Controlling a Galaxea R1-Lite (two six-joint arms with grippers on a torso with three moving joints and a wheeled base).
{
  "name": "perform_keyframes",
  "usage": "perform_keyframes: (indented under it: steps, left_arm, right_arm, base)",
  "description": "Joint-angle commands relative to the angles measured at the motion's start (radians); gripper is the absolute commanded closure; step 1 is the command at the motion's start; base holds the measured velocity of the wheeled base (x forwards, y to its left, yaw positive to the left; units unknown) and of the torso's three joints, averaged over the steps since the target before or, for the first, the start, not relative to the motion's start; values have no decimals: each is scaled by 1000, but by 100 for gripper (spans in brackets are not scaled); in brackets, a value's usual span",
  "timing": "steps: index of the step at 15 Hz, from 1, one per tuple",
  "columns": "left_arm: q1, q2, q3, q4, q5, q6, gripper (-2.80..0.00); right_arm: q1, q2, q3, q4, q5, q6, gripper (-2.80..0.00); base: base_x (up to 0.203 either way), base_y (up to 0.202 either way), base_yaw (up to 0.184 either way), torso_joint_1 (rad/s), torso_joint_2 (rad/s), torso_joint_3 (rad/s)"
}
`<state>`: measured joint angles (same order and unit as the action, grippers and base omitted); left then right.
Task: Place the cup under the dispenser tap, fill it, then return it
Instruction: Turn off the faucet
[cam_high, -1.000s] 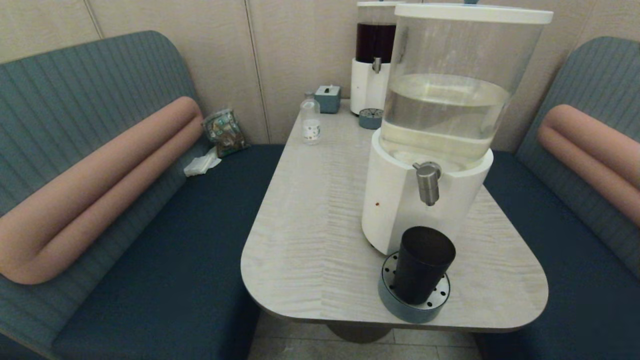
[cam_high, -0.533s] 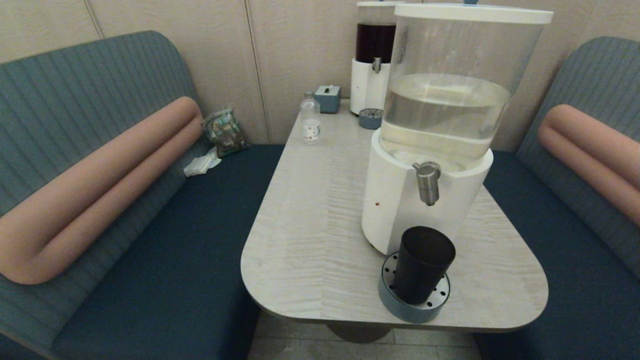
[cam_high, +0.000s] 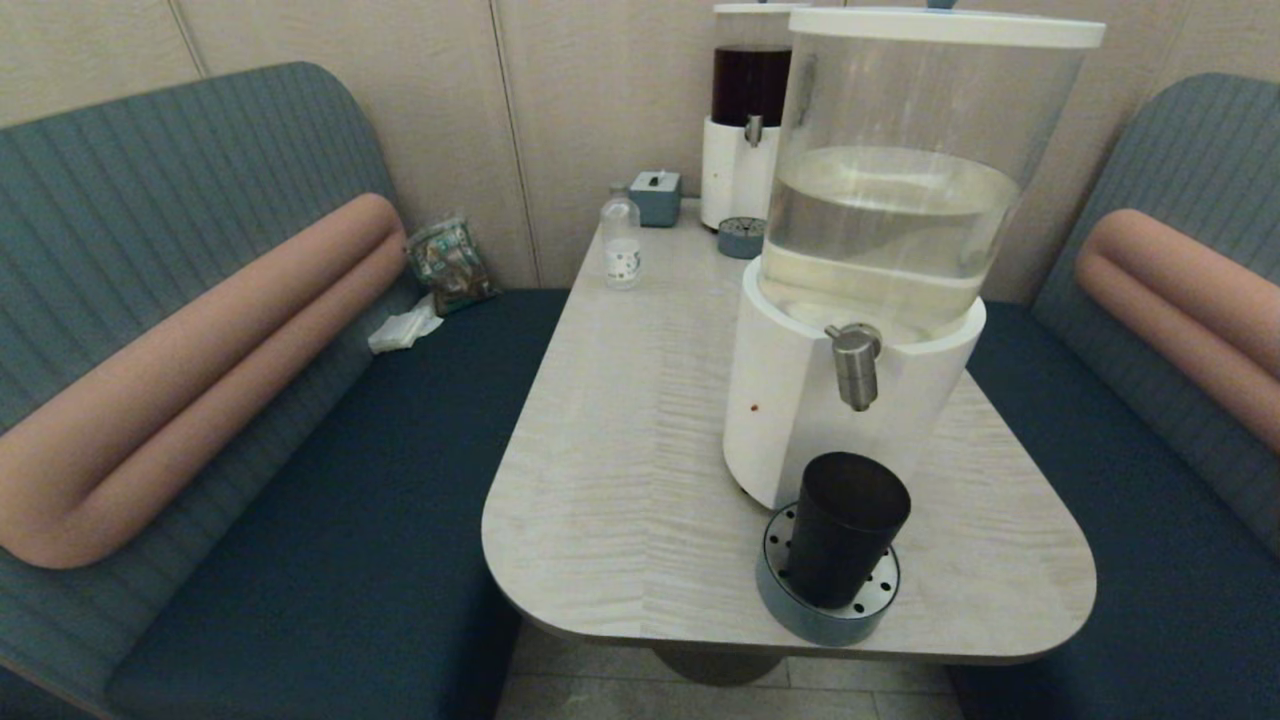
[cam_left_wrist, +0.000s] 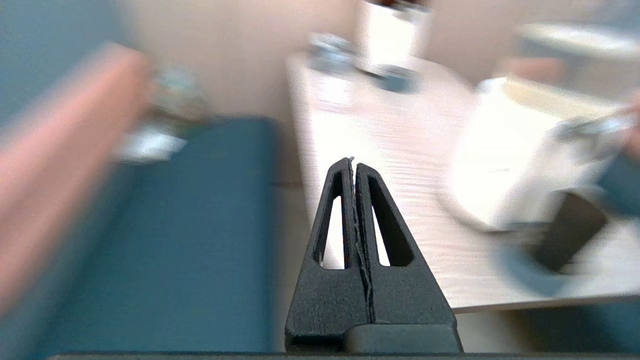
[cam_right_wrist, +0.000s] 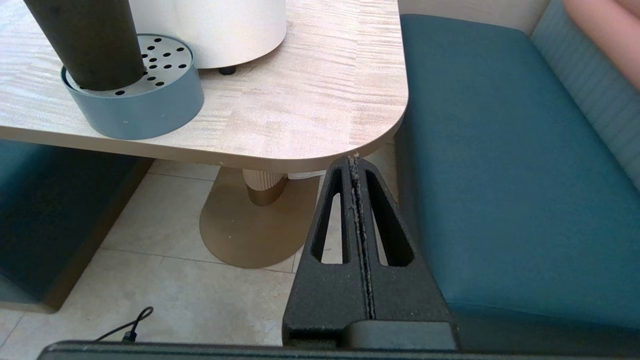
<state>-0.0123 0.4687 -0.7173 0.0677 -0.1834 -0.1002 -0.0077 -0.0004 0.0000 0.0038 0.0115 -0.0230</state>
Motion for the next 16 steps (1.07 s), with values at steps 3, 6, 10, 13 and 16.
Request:
perform_keyframes:
  steps: [3, 6, 10, 13, 16]
  left_arm:
    - [-3, 555, -178, -153, -422, -155, 0]
    - [-22, 745, -98, -683, -635, -405, 0]
    - [-103, 923, 38, -1437, -654, -1108, 0]
    - [-134, 1102, 116, -1594, -630, -1107, 0]
    - [-188, 1286, 121, -1597, -669, -656, 0]
  right_arm:
    - [0, 2, 0, -1, 1, 0, 0]
    - [0, 2, 2, -1, 1, 0, 0]
    - [0, 2, 0, 0, 1, 0, 0]
    - [0, 2, 1, 1, 1, 0, 0]
    - [0, 2, 0, 0, 1, 0, 0]
  base:
    - [0, 0, 0, 0, 0, 0]
    - [0, 0, 0, 0, 0, 0]
    - [0, 0, 0, 0, 0, 0]
    - [0, 0, 0, 0, 0, 0]
    - [0, 0, 0, 0, 0, 0]
